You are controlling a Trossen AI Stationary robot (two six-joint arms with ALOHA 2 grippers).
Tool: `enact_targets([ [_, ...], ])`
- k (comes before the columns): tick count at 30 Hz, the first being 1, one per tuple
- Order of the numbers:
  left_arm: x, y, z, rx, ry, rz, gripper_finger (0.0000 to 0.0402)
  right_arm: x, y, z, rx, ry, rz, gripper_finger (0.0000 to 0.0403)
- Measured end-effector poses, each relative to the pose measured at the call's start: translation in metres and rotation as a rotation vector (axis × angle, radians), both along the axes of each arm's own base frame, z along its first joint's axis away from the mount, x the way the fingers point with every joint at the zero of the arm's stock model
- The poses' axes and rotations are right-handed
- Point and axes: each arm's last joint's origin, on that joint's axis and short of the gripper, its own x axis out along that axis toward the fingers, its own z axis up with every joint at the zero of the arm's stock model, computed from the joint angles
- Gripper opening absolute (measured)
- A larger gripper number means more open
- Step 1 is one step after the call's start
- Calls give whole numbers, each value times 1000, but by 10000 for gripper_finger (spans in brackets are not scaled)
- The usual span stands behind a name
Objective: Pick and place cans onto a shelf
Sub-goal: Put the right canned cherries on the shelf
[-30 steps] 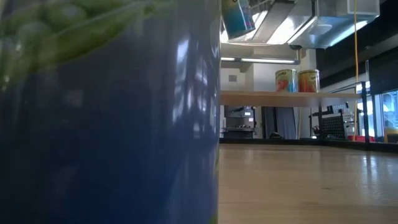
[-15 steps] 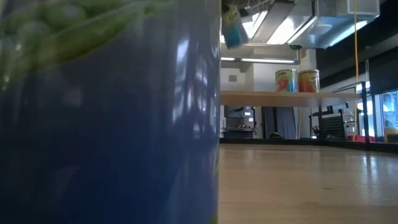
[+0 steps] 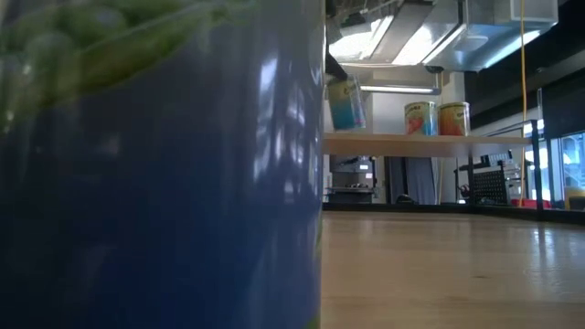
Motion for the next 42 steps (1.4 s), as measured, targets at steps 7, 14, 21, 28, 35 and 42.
enact_targets([
  [7, 2, 2, -5, 0, 15, 10, 0, 0, 0, 0, 1, 0, 0, 10],
  [14, 2, 3, -5, 43, 33, 94, 0, 0, 0, 0, 3, 1, 1, 10],
  [21, 3, 1, -6, 42, 33, 88, 0, 0, 0, 0, 4, 0, -1, 10],
  [28, 5, -4, -5, 50, 30, 74, 0, 0, 0, 0, 4, 0, -1, 10],
  [35, 5, -5, -5, 66, 34, 65, 0, 0, 0, 0, 4, -1, -1, 10],
  [42, 6, -8, 0, 98, 10, 139, 3, 0, 0, 0, 4, -1, -1, 10],
])
